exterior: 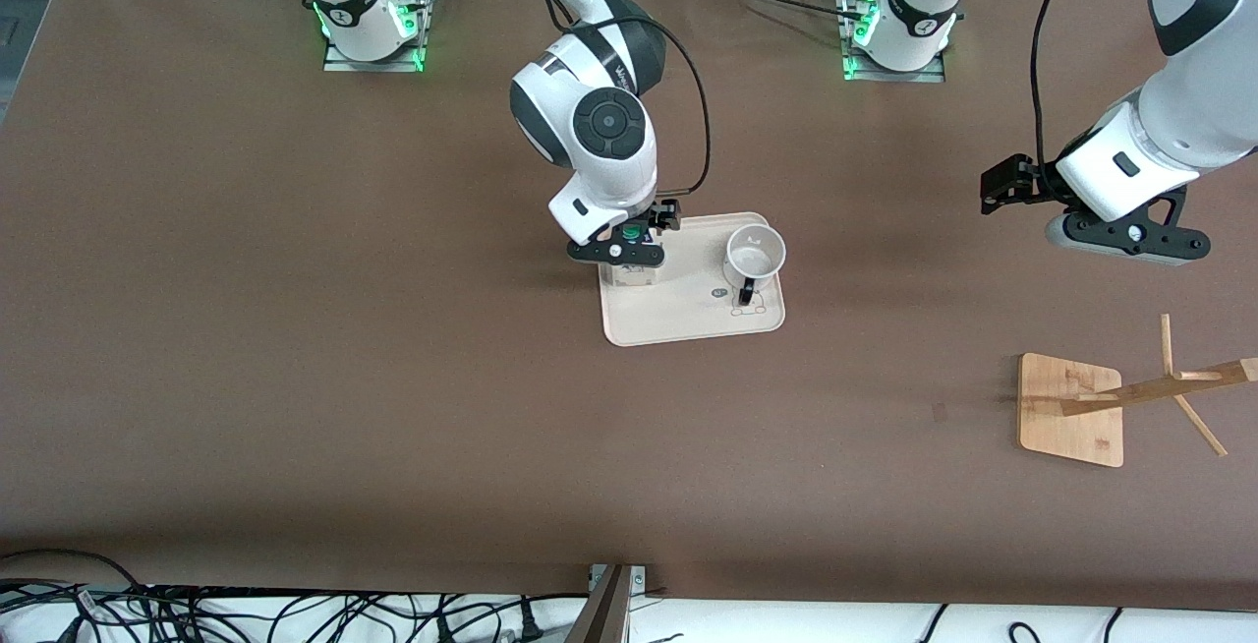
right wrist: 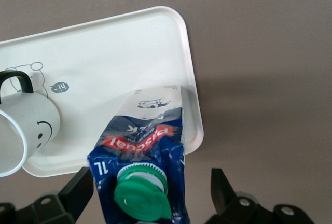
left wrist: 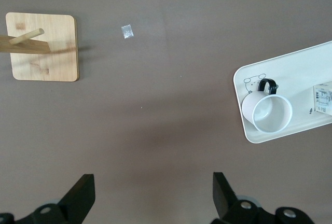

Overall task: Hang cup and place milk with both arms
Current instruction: 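Lower the right gripper around the milk carton and close it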

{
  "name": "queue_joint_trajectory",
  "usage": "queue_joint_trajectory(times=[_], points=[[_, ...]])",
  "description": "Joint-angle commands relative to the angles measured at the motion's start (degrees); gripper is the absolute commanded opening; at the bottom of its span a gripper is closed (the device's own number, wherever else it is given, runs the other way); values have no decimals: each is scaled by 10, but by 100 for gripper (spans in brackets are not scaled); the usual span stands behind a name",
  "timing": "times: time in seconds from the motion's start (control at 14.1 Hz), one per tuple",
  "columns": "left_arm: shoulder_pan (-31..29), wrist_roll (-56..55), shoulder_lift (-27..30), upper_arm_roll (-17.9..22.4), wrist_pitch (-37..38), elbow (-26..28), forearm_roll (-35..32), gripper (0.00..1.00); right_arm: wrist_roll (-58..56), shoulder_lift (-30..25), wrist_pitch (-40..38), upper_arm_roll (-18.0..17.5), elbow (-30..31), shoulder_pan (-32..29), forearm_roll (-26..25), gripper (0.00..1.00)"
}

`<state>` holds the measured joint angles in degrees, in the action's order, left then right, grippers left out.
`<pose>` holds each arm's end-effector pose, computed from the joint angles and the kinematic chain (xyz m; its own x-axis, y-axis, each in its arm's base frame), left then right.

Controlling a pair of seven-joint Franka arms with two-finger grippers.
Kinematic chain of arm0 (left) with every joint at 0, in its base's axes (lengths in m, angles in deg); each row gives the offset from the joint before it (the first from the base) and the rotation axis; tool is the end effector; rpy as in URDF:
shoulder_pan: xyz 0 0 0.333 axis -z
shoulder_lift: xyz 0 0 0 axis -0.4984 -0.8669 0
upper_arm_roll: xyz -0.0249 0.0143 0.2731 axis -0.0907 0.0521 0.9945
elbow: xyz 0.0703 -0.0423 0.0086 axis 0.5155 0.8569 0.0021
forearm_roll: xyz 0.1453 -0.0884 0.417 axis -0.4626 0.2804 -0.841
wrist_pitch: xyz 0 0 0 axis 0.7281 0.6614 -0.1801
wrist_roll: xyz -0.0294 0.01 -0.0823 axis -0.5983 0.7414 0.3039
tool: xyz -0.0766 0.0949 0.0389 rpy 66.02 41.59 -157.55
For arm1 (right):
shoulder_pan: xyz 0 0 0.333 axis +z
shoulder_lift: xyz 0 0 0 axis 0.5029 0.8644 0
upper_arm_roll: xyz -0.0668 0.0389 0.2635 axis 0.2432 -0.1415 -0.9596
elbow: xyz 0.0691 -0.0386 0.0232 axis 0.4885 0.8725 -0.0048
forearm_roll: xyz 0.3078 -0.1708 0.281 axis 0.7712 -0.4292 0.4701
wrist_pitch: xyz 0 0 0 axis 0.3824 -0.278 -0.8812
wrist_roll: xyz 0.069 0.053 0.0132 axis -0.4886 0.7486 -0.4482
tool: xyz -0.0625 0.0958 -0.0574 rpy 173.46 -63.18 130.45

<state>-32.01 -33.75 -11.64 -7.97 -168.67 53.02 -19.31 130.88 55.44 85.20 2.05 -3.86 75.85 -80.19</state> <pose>0.6294 -0.0751 0.4879 0.9854 -0.1422 -0.0941 -0.1406 -0.9898 0.0236 0.5290 0.5400 0.2601 0.9895 -0.0855 -0.1166 -0.0882 -0.9959 -0.0180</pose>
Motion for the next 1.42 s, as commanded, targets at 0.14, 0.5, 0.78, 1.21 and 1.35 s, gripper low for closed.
queue_joint_trajectory(times=[0.14, 0.5, 0.78, 1.21, 1.35], points=[[4, -3, -7, 1, 14, -18, -14, 100, 9, 0, -1, 4, 1, 7, 1, 100], [4, -3, -7, 1, 14, -18, -14, 100, 20, 0, -1, 4, 1, 7, 0, 100], [4, -3, -7, 1, 14, -18, -14, 100, 19, 0, -1, 4, 1, 7, 0, 100], [4, -3, -7, 1, 14, -18, -14, 100, 19, 1, 0, 4, 1, 7, 0, 100], [4, -3, -7, 1, 14, -18, -15, 100, 19, 5, 0, 4, 1, 7, -1, 100]])
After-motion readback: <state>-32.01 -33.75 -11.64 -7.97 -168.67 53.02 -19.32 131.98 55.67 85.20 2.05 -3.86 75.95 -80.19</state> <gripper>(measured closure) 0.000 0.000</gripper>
